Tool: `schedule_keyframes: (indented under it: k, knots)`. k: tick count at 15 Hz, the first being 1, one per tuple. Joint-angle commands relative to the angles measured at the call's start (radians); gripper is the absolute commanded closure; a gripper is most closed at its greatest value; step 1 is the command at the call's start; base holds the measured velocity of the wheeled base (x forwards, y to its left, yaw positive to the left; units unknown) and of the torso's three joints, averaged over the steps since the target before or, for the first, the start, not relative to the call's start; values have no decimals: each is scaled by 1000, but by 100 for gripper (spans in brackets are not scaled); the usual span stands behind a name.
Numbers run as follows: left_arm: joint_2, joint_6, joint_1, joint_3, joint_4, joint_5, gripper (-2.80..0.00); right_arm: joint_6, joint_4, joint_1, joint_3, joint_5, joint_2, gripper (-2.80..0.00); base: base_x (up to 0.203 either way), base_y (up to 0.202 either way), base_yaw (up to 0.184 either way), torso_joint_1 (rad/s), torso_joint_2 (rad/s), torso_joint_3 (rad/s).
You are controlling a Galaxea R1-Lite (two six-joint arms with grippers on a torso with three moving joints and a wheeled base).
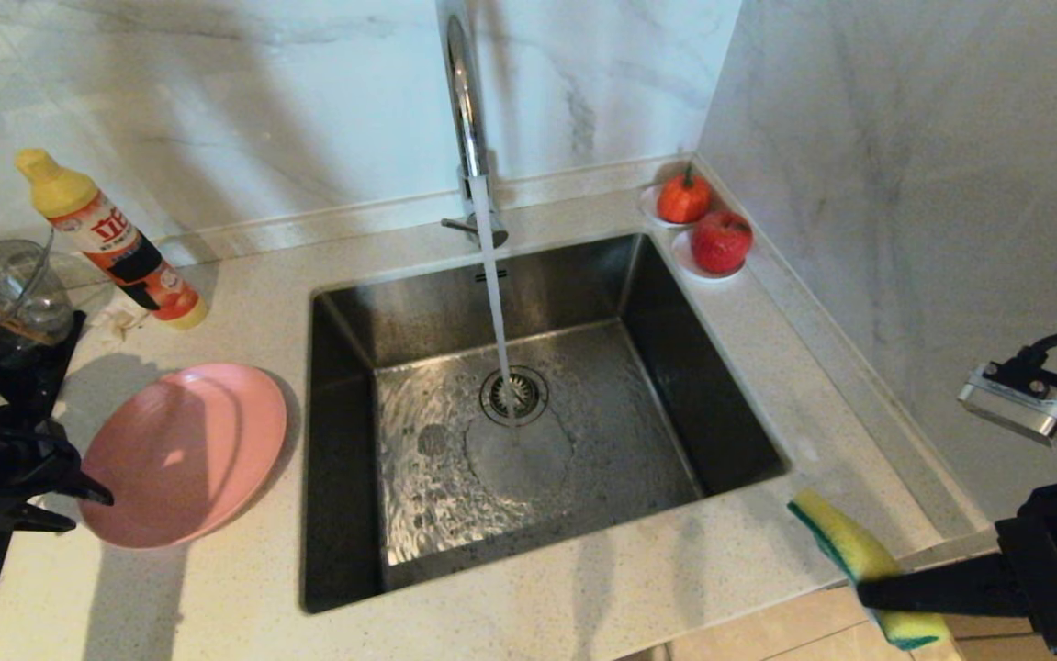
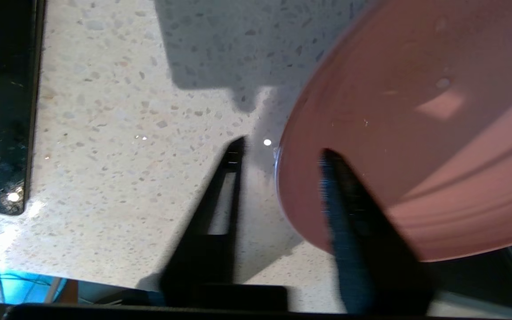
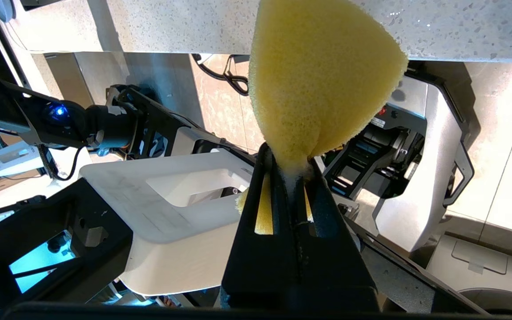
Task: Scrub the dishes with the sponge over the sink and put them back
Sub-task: Wash the plate
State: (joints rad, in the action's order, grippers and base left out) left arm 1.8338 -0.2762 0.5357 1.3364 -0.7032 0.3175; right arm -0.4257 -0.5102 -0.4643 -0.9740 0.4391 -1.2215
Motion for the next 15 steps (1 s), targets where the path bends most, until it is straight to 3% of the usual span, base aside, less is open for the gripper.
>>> schedule_keyframes:
  k: [1,3,10,15]
  knots:
    - [12,-8,1,4,-4,8,-280,-2,-4,1,-2,1,-1,0,0,0,0,0,0,0]
    - [19,-31,5,6,3,22,-280,-2,-5,0,-1,3,3,0,0,0,0,0,0,0]
    - [25,-43,65,6,35,201,-280,0,-2,-1,6,1,3,0,0,0,0,0,0,0]
    - [54,-39,67,-4,39,223,-280,1,-1,-1,8,0,-5,0,0,0,0,0,0,0]
